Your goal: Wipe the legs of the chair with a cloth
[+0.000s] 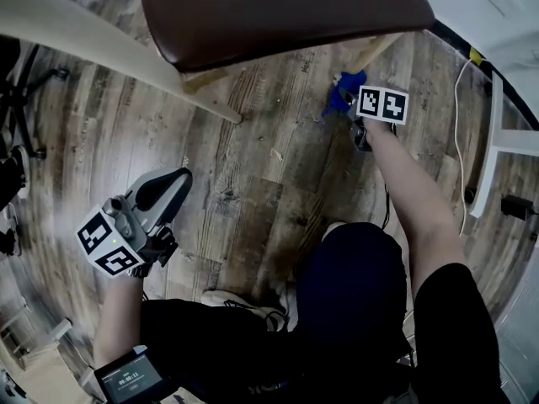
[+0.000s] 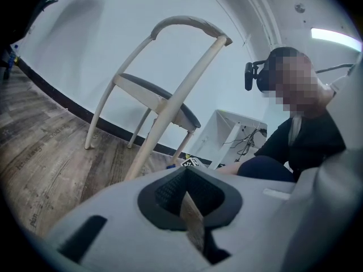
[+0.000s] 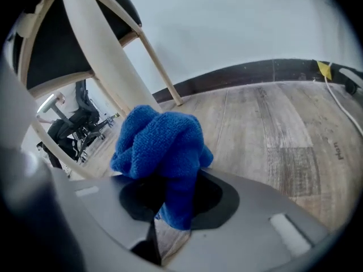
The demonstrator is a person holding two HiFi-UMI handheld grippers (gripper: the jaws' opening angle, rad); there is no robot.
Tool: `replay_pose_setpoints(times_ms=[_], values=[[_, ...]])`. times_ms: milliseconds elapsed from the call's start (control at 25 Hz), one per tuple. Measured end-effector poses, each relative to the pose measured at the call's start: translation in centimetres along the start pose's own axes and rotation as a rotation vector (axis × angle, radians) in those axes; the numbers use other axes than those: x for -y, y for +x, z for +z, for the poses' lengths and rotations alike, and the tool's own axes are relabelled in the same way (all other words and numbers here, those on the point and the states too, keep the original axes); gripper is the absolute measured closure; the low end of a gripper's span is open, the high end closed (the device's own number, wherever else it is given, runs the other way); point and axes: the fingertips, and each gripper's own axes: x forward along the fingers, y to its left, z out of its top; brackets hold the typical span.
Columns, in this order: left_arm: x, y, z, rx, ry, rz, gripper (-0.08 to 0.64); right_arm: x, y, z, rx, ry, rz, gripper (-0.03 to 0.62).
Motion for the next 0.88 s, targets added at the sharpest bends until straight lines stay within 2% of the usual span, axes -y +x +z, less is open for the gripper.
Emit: replay_pose_setpoints(times_ms=[160,360,520,640,800,880], values=[[0.5,0.1,0.3,0.008,0.003,-0.028,0.558,-1.9,-3.5,3.0,0.044,-0.128,0.017,0.488],[1.0,0.2,1.0,0.033,0.012,-0.059,0.558,-5.2,-9.2,7.5,0.115,-0.215,0.069,0.489],[1.6,0.3,1.3,0.042,0.012,-0.083,0.558,-7.9,-13.7,11.1,0.144,-0.329,0.055,0.488],[2.0,0.3,1.5,0.045,0.016,-0.1,0.558,-9.8,-16.7,13.4,0.193,-0.376,0.049,0.489],[2.0,0.1,1.8,0.06,0.013,-0.104,0.558,-12.1,-20.0,15.1,0.253,-0.439,0.055,0.489],[2.0,0.0,1.9,0.067,0.009,-0.103,0.558,-13.7,-20.6,14.7,0.251,-0.456,0.092,0.489]])
